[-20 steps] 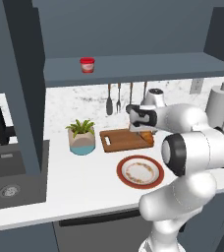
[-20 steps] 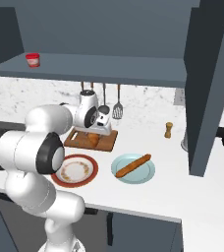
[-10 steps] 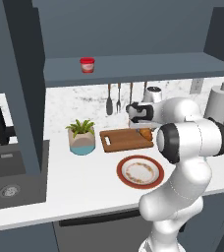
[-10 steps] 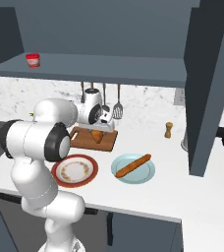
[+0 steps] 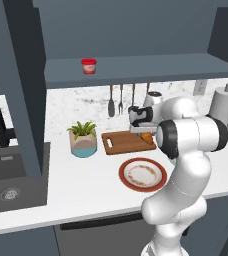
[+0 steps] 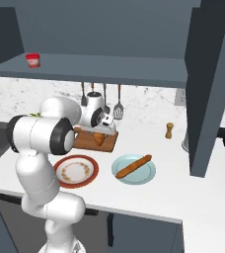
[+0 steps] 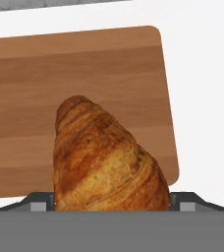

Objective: From the different types of pastries on the counter, select a croissant and place it on the cutting board. Then retrieve a jar of jam from the cabinet and place it alongside the croissant on the cutting board.

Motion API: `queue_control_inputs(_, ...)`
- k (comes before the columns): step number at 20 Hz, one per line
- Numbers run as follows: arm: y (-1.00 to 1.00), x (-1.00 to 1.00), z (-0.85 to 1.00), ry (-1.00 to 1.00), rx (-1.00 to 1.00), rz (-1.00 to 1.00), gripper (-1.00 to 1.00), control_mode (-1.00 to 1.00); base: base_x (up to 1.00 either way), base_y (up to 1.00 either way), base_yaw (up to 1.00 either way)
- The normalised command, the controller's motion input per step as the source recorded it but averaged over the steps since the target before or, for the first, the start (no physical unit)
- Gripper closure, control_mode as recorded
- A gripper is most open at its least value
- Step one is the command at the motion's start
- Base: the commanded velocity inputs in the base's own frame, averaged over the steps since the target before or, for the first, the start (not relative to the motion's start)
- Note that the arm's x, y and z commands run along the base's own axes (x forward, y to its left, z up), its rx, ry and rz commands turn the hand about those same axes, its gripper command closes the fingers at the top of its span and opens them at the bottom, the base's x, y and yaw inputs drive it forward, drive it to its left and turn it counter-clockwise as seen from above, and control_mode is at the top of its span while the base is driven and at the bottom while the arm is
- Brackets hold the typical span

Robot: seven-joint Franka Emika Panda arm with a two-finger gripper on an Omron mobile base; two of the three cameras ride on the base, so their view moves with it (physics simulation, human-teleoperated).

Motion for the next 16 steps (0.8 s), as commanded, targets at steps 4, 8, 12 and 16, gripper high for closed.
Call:
queue_control_inputs(4,0.0,0.05,-0.15,0.0,0.0,0.0,1.0,-1.0,0.0,0.0,0.0)
queue_control_inputs(8,-0.08,0.14,-0.13,0.0,0.0,0.0,1.0,-1.0,0.0,0.0,0.0)
queue_control_inputs(12,-0.09,0.3,0.0,0.0,0.0,0.0,1.0,-1.0,0.0,0.0,0.0)
queue_control_inputs(16,-0.06,0.25,-0.02,0.0,0.0,-0.01,1.0,-1.0,0.0,0.0,0.0)
